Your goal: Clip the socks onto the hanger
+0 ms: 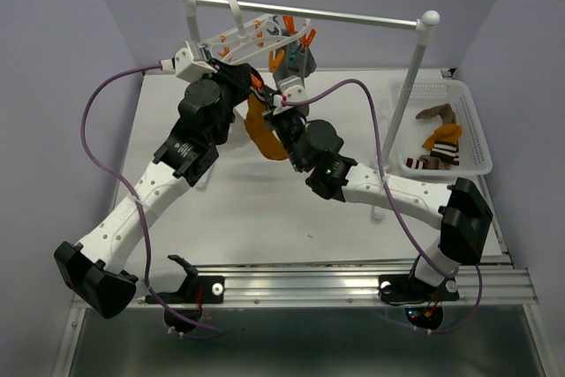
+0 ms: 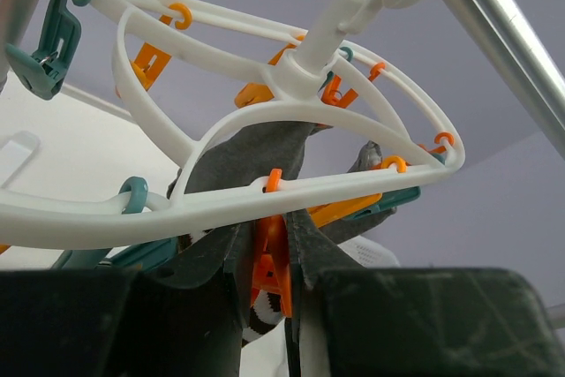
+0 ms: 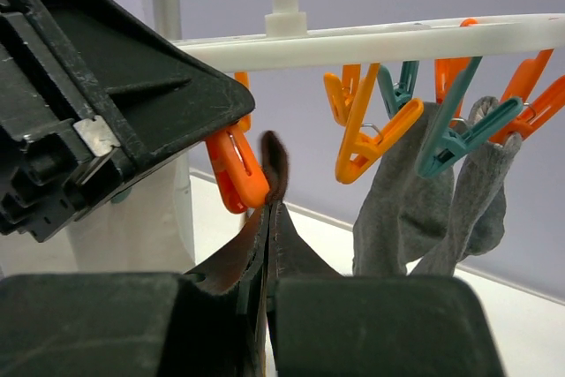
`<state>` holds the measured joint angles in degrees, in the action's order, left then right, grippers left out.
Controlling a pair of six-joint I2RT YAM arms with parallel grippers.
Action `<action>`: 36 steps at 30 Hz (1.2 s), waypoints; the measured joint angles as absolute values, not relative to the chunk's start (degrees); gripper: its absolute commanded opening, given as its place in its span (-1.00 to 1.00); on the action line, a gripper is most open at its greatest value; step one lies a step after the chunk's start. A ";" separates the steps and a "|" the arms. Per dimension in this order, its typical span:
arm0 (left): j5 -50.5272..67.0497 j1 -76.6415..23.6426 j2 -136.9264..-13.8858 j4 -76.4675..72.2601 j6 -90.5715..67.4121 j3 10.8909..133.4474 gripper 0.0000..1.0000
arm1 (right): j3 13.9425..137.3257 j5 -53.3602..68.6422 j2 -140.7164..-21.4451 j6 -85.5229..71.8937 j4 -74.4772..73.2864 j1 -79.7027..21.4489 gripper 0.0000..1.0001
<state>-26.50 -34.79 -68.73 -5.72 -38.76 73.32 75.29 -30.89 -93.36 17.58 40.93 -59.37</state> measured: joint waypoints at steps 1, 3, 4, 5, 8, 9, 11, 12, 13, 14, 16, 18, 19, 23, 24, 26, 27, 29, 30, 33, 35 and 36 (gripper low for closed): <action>-26.55 -34.79 -68.86 -5.72 -38.87 73.41 -1.00 | 75.26 -30.63 -93.36 17.39 40.91 -59.37 -0.99; -26.61 -34.79 -69.23 -5.74 -39.11 73.65 -1.00 | 75.24 -30.37 -93.36 16.93 40.93 -59.35 -0.99; -26.63 -34.79 -69.28 -5.76 -39.22 73.67 -1.00 | 75.22 -30.30 -93.36 16.82 40.99 -59.33 -0.99; -26.65 -34.79 -69.30 -5.76 -39.40 73.67 -1.00 | 75.05 -30.17 -93.34 16.67 41.19 -59.33 -0.99; -26.79 -34.79 -69.30 -5.72 -39.59 73.67 -1.00 | 74.59 -29.63 -93.34 16.47 41.65 -59.33 -0.99; -26.81 -34.79 -69.32 -5.72 -39.62 73.67 -1.00 | 74.41 -29.32 -93.27 16.34 41.74 -59.33 -0.99; -26.87 -34.79 -69.34 -5.72 -39.79 73.67 -1.00 | 74.17 -28.71 -93.17 16.05 41.87 -59.33 -0.99; -26.87 -34.79 -69.36 -5.72 -40.01 73.67 -1.00 | 74.06 -28.40 -93.06 15.99 41.89 -59.33 -0.99; -26.92 -34.79 -69.38 -5.72 -40.21 73.67 -1.00 | 74.02 -28.08 -93.01 15.77 41.91 -59.33 -0.99; -26.92 -34.79 -69.38 -5.72 -40.45 73.67 -1.00 | 73.97 -27.70 -92.95 15.59 41.95 -59.33 -0.99; -26.89 -34.79 -69.38 -5.72 -40.84 73.67 -1.00 | 73.36 -26.83 -92.66 15.38 42.13 -59.33 -0.99; -26.76 -34.79 -69.38 -5.74 -41.21 73.67 -1.00 | 72.73 -25.93 -92.40 15.20 42.13 -59.33 -0.99; -26.72 -34.79 -69.38 -5.74 -41.30 73.67 -1.00 | 72.53 -25.50 -92.38 15.20 42.13 -59.33 -0.99; -26.11 -34.79 -69.38 -5.74 -41.52 73.67 -1.00 | 72.40 -23.94 -92.38 15.25 42.04 -59.33 -0.99; -25.85 -34.79 -69.38 -5.74 -41.52 73.67 -1.00 | 72.40 -23.68 -92.38 15.29 42.04 -59.33 -0.99; -25.52 -34.79 -69.38 -5.74 -41.47 73.67 -1.00 | 72.40 -23.38 -92.38 15.68 42.02 -59.35 -0.99; -25.32 -34.79 -69.38 -5.74 -41.47 73.67 -1.00 | 72.40 -23.31 -92.38 15.90 42.04 -59.35 -0.99; -25.04 -34.79 -69.38 -5.74 -41.36 73.67 -1.00 | 72.40 -23.29 -92.38 16.36 42.04 -59.35 -0.99; -24.93 -34.79 -69.38 -5.74 -41.32 73.65 -1.00 | 72.40 -23.29 -92.38 16.56 42.02 -59.35 -0.99; -24.80 -34.79 -69.38 -5.74 -40.80 73.67 -1.00 | 72.40 -23.18 -92.33 16.80 42.04 -59.35 -0.99; -24.86 -34.79 -69.38 -5.74 -40.47 73.67 -1.00 | 72.40 -23.03 -92.29 16.82 42.04 -59.35 -0.99; -24.93 -34.79 -69.38 -5.72 -40.07 73.67 -1.00 | 72.40 -22.92 -92.27 16.91 42.04 -59.35 -0.99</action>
<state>-24.93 -34.79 -69.38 -5.72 -40.07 73.67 72.40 -22.92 -92.27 16.91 42.04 -59.35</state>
